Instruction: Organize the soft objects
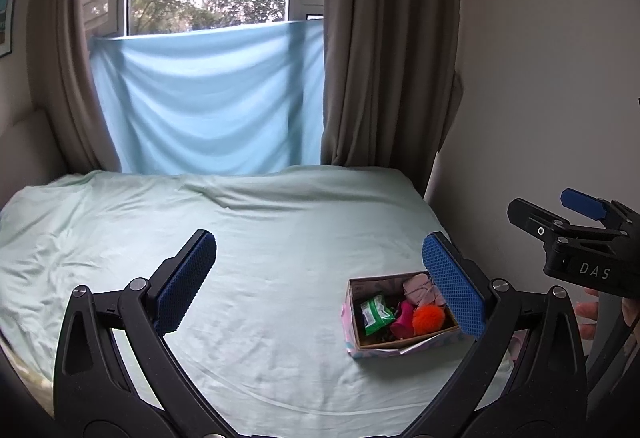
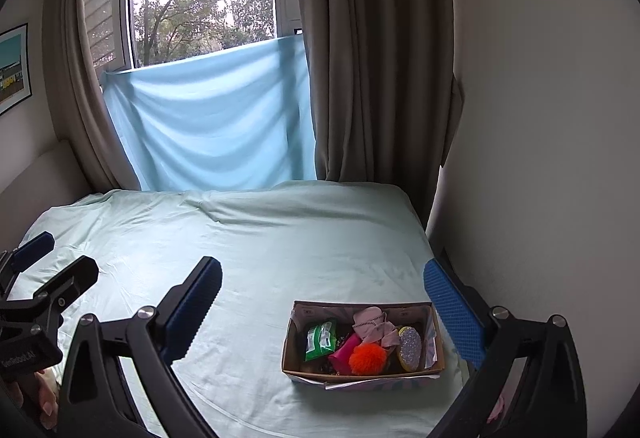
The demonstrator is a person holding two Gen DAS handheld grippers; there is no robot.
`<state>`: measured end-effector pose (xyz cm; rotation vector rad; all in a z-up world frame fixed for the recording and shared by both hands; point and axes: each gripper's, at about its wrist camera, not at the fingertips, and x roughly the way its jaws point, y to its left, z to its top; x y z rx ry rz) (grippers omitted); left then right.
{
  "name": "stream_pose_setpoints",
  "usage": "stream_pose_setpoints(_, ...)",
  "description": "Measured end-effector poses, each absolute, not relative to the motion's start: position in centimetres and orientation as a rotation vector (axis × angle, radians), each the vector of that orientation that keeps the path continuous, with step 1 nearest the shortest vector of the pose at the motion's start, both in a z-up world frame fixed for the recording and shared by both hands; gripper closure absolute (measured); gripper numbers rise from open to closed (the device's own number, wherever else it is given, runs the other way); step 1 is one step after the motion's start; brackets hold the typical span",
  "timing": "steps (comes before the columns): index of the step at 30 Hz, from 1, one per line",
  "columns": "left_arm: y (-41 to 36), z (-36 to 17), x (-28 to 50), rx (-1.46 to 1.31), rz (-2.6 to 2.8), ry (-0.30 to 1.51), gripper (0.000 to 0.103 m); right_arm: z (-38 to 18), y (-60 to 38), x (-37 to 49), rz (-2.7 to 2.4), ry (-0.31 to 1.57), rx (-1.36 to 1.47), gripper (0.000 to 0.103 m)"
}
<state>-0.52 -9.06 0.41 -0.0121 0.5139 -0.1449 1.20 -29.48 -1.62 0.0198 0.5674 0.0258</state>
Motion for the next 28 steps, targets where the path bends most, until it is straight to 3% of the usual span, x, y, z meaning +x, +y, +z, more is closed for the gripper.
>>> stream_pose_setpoints(28,-6.5,0.3,0.9,-0.003,-0.111,0.486,0.0,-1.5,-26.7,2.0,-0.006,0.563,0.003,0.002)
